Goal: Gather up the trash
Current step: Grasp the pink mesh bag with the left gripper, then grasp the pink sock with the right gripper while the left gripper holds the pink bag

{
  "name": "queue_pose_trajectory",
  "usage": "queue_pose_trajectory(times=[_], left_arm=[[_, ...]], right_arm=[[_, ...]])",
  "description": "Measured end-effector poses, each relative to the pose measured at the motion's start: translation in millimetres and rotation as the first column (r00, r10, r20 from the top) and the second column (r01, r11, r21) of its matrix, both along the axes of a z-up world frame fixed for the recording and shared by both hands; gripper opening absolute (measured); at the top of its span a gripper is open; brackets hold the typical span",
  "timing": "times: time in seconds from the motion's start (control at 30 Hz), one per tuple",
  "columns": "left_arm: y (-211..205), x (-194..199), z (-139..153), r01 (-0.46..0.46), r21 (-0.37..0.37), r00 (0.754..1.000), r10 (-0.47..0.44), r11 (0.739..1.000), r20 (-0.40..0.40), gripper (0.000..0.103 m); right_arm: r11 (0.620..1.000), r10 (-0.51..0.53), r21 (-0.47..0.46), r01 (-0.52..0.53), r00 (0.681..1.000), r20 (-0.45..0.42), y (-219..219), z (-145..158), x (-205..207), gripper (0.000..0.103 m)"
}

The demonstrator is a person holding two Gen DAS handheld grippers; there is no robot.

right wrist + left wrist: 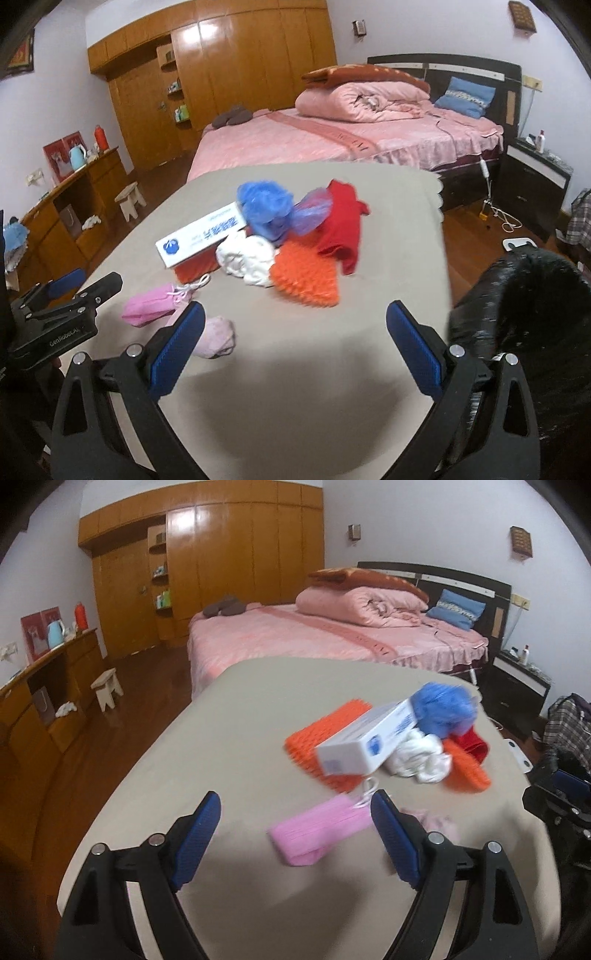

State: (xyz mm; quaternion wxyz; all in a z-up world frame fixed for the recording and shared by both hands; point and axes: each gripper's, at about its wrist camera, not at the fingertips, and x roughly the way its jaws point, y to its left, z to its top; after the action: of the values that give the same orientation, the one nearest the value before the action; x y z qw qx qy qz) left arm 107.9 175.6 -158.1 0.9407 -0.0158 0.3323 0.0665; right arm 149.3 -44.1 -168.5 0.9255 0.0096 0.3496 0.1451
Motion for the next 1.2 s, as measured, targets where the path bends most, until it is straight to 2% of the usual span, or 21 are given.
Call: queue_pose_trajectory(times=[0.17, 0.33, 0.6, 0.7, 0.77, 0.8, 0.83, 0.87, 0.9, 0.97, 1.07, 1.2], left_arm=[[13, 4, -17, -0.004, -0.019, 0.999, 0.004, 1.000, -0.040, 0.082], [22, 9, -29, -0.011, -0.042, 0.998, 0.008, 0.999, -0.066, 0.082], [25, 16, -47, 0.005, -0.078, 0.992, -0.015, 0.997, -0.129, 0.079], [22, 17, -52, 0.031, -0.092, 0.987, -0.045, 0.995, -0.154, 0.069], [21, 19, -55, 0.050, -0.114, 0.984, -0.069, 0.992, -0.167, 0.055], [19, 18, -55, 0.060, -0.122, 0.983, -0.080, 0.991, -0.165, 0.051], [18, 17, -55, 0.071, -0.131, 0.983, -0.092, 0.989, -0.160, 0.040], [18, 16, -54, 0.081, -0.142, 0.983, -0.103, 0.987, -0.155, 0.033], [18, 15, -54, 0.084, -0.149, 0.983, -0.106, 0.985, -0.149, 0.031], [19, 13, -53, 0.084, -0.161, 0.985, -0.106, 0.983, -0.134, 0.021], [24, 9, -48, 0.069, -0.184, 0.990, -0.090, 0.980, -0.108, 0.016], [29, 2, -32, 0.043, -0.152, 0.997, -0.053, 0.987, -0.063, 0.013]], right_arm=[[0.999, 0.037, -0.015, -0.037, 0.999, -0.037, 22, -18, 6, 0.094], [0.995, 0.094, -0.023, -0.096, 0.993, -0.076, 44, -32, 10, 0.083], [0.988, 0.142, -0.040, -0.146, 0.985, -0.097, 57, -38, 5, 0.080], [0.989, 0.135, -0.046, -0.140, 0.986, -0.093, 55, -38, 5, 0.080], [0.990, 0.131, -0.044, -0.136, 0.987, -0.095, 54, -39, 6, 0.080], [0.990, 0.131, -0.044, -0.135, 0.987, -0.095, 53, -39, 6, 0.080], [0.990, 0.131, -0.043, -0.136, 0.987, -0.097, 53, -40, 7, 0.080], [0.990, 0.133, -0.043, -0.138, 0.986, -0.098, 53, -40, 6, 0.080], [0.989, 0.134, -0.043, -0.139, 0.986, -0.099, 53, -41, 7, 0.080], [0.989, 0.137, -0.042, -0.142, 0.986, -0.099, 53, -41, 7, 0.080], [0.989, 0.141, -0.037, -0.145, 0.985, -0.098, 54, -38, 7, 0.080], [0.986, 0.160, -0.029, -0.163, 0.983, -0.087, 59, -34, 6, 0.080]])
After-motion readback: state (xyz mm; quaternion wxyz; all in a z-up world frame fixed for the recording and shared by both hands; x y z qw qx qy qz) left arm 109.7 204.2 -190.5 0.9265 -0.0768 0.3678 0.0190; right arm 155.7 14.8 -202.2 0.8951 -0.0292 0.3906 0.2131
